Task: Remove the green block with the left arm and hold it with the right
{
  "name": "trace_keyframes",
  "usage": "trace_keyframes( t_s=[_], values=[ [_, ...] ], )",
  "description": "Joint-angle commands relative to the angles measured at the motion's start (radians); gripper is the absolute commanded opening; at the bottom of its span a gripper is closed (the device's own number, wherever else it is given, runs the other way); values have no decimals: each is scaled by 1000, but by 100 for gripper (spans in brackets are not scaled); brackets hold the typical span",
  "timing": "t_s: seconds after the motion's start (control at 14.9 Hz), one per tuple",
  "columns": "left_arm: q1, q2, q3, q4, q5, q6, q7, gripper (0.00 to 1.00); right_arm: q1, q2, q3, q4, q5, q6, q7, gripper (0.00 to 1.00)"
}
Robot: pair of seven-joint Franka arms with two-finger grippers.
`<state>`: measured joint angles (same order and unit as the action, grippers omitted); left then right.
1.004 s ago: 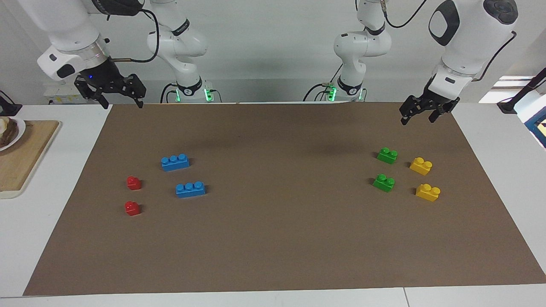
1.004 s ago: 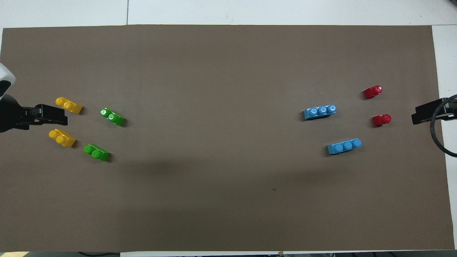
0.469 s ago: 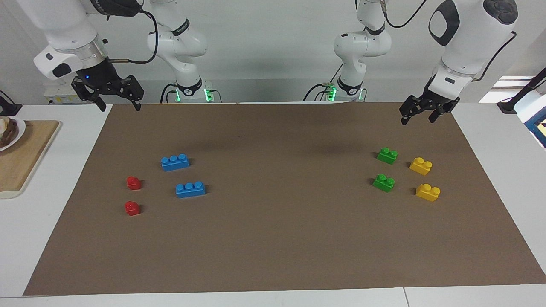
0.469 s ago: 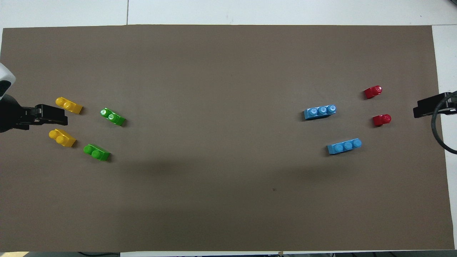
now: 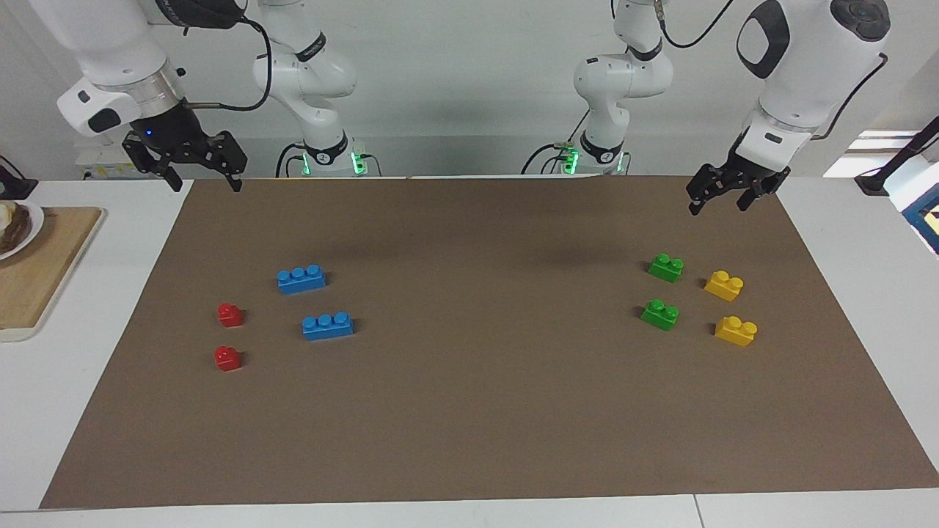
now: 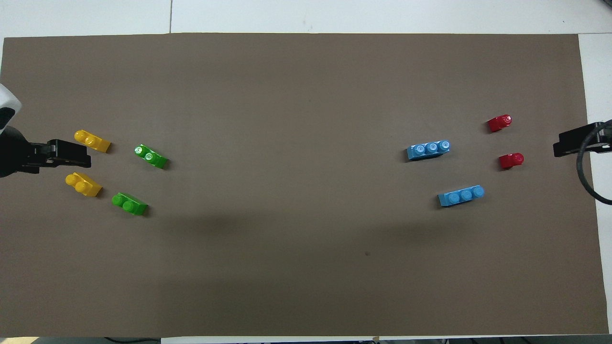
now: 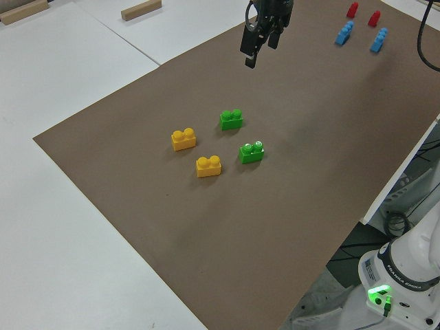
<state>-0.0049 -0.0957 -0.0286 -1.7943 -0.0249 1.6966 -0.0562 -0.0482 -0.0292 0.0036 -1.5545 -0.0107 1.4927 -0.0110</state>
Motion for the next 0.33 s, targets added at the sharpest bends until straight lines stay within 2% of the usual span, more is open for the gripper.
trace_keyframes(
  t_s=[0.0, 0.27],
  values=[
    [0, -12, 4, 7, -9, -15, 6, 100, -9, -31, 9, -38, -17, 24, 17, 100],
    [-1, -12, 4, 9, -9, -15, 6, 100, -9, -31, 7, -38, -17, 23, 17, 100]
  ],
)
